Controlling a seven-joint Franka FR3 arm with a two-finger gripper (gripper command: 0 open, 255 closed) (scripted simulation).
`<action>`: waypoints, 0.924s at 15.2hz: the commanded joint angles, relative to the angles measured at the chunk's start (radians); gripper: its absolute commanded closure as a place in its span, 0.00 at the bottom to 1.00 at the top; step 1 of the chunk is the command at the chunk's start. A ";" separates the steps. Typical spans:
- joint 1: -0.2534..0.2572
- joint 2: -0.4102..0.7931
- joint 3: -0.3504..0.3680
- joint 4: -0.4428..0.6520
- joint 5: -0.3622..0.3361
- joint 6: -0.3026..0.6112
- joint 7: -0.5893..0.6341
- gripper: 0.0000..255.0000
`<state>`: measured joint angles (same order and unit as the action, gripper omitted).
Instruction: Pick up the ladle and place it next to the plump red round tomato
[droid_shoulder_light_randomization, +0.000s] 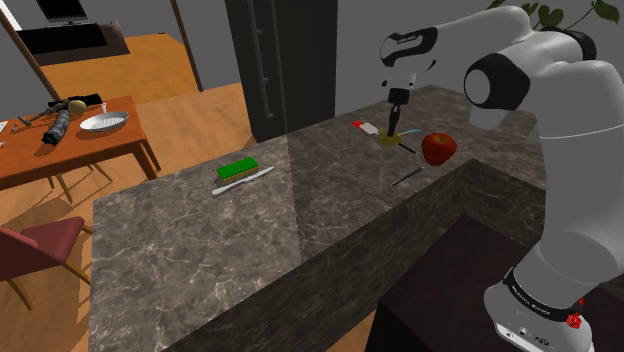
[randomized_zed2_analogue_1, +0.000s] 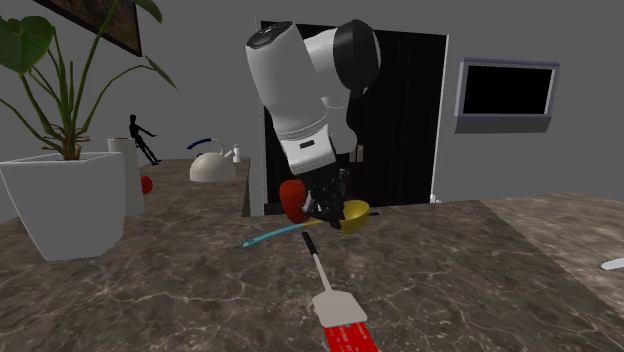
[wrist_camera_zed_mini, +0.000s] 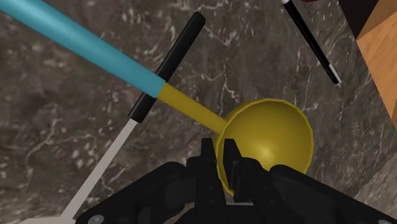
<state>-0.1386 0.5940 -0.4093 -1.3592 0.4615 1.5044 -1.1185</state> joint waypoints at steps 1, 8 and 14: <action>-0.002 -0.007 -0.002 0.015 -0.003 -0.021 0.006 1.00; -0.012 -0.021 -0.004 0.088 -0.007 -0.102 0.031 1.00; -0.026 -0.023 -0.004 0.167 -0.006 -0.177 0.053 1.00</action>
<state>-0.1614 0.5714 -0.4124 -1.2036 0.4559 1.3389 -1.0664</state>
